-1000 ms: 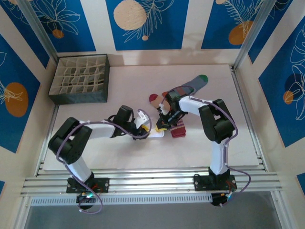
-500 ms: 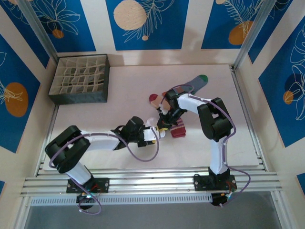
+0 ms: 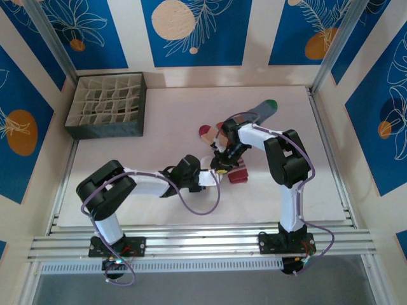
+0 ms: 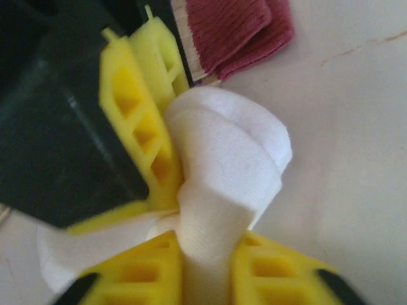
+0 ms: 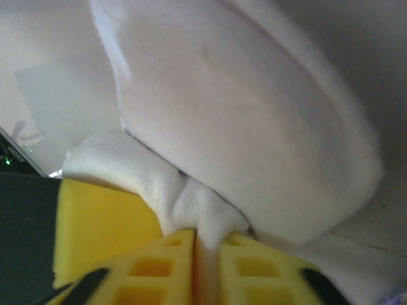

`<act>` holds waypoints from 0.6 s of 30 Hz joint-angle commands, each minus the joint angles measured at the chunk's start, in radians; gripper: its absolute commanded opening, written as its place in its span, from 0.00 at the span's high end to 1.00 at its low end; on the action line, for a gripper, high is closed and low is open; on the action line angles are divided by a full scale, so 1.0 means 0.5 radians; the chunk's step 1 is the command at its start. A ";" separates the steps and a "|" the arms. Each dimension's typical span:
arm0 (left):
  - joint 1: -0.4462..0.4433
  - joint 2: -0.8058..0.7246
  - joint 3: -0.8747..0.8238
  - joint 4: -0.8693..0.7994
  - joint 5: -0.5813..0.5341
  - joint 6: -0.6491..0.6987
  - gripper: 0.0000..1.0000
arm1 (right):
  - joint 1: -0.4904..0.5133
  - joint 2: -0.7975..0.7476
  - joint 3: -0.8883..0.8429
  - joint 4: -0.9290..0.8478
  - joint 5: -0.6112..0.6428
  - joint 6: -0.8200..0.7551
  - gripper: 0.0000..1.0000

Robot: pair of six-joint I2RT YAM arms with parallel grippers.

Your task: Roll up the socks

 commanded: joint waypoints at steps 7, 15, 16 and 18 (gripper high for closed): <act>0.138 0.074 0.208 -0.644 0.447 -0.445 1.00 | -0.132 -0.290 -0.193 0.218 -0.180 0.020 0.53; 0.375 0.352 0.605 -1.192 1.073 -0.836 1.00 | -0.182 -0.474 -0.422 0.563 -0.261 0.135 0.45; 0.391 0.393 0.641 -1.229 1.082 -0.876 1.00 | -0.179 -0.480 -0.445 0.595 -0.272 0.149 0.44; 0.433 0.456 0.686 -1.254 1.134 -0.954 1.00 | -0.176 -0.473 -0.478 0.636 -0.276 0.170 0.44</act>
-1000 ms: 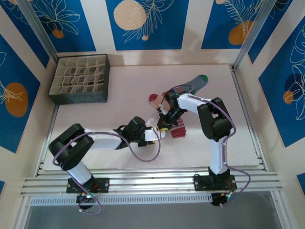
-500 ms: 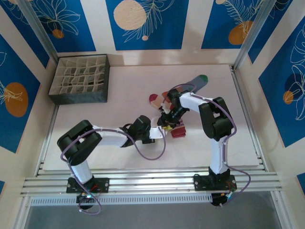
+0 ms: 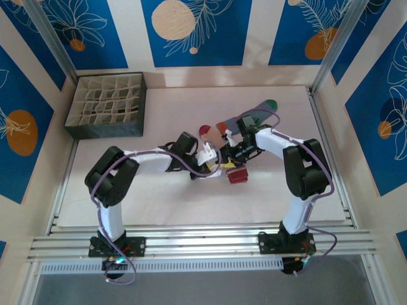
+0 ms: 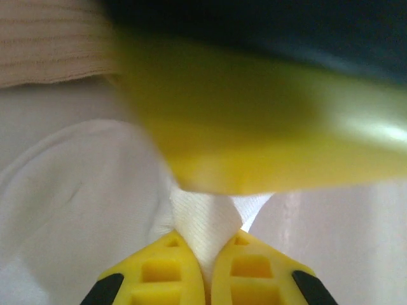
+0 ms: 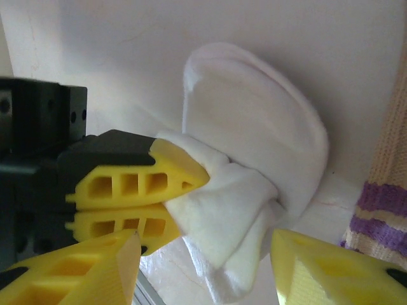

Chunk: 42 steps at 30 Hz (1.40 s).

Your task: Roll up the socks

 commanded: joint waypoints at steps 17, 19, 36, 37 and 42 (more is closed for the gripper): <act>0.100 0.130 -0.030 -0.196 0.198 -0.234 0.78 | 0.087 0.376 0.139 -0.103 0.325 0.190 0.82; 0.101 0.013 -0.125 -0.091 0.162 -0.162 0.75 | 0.092 0.378 0.163 -0.144 0.362 0.177 0.88; -0.275 -0.623 -0.800 0.857 -0.704 0.705 0.51 | 0.128 0.508 0.381 -0.451 0.287 0.053 0.95; -0.299 -0.601 -0.803 0.890 -0.759 0.729 0.50 | 0.130 0.514 0.389 -0.464 0.278 0.044 0.95; -0.353 -0.427 -0.740 0.899 -0.929 0.806 0.48 | 0.133 0.534 0.423 -0.525 0.264 0.015 0.95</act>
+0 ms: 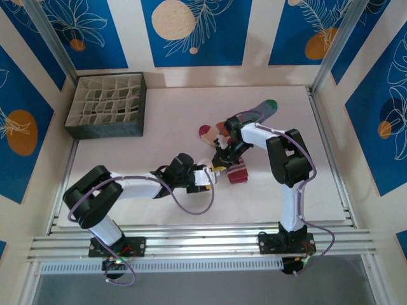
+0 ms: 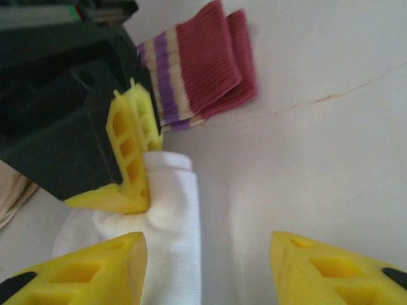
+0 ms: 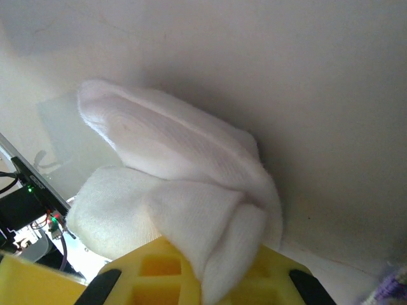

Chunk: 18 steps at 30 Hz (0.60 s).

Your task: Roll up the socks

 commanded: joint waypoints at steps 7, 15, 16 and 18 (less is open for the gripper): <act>-0.051 0.280 0.138 -0.075 -0.261 0.139 0.78 | 0.012 0.061 0.009 -0.195 0.108 -0.067 0.85; 0.077 0.215 0.225 -0.396 0.228 -0.186 1.00 | -0.062 -0.283 -0.238 0.151 -0.017 -0.001 0.45; 0.114 0.205 0.239 -0.426 0.316 -0.256 1.00 | -0.089 -0.328 -0.281 0.215 -0.046 0.024 0.44; 0.182 0.201 0.264 -0.477 0.516 -0.361 1.00 | -0.123 -0.400 -0.332 0.297 -0.068 0.056 0.44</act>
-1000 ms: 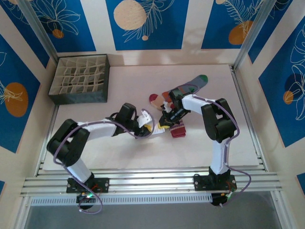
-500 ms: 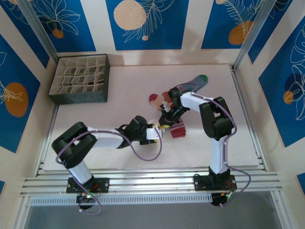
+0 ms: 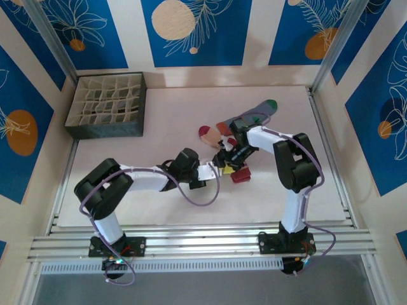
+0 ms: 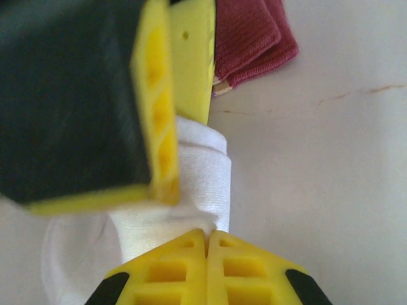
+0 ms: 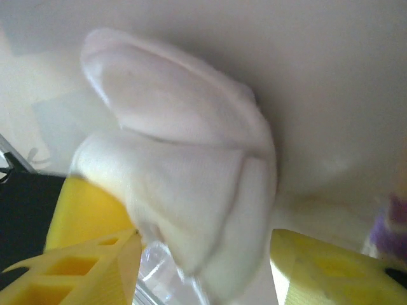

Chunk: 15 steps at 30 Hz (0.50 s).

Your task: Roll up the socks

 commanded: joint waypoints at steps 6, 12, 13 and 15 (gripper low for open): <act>0.292 0.085 0.079 -0.299 0.847 -0.524 1.00 | -0.064 -0.176 -0.084 0.269 -0.114 0.087 0.44; 0.443 0.216 0.143 -0.243 1.024 -0.817 1.00 | -0.033 -0.136 -0.106 0.385 -0.152 0.119 0.43; 0.462 0.248 0.174 -0.267 1.029 -0.853 1.00 | -0.025 -0.118 -0.096 0.396 -0.165 0.119 0.43; 0.496 0.313 0.232 -0.328 1.026 -0.912 1.00 | -0.009 -0.081 -0.081 0.407 -0.168 0.127 0.43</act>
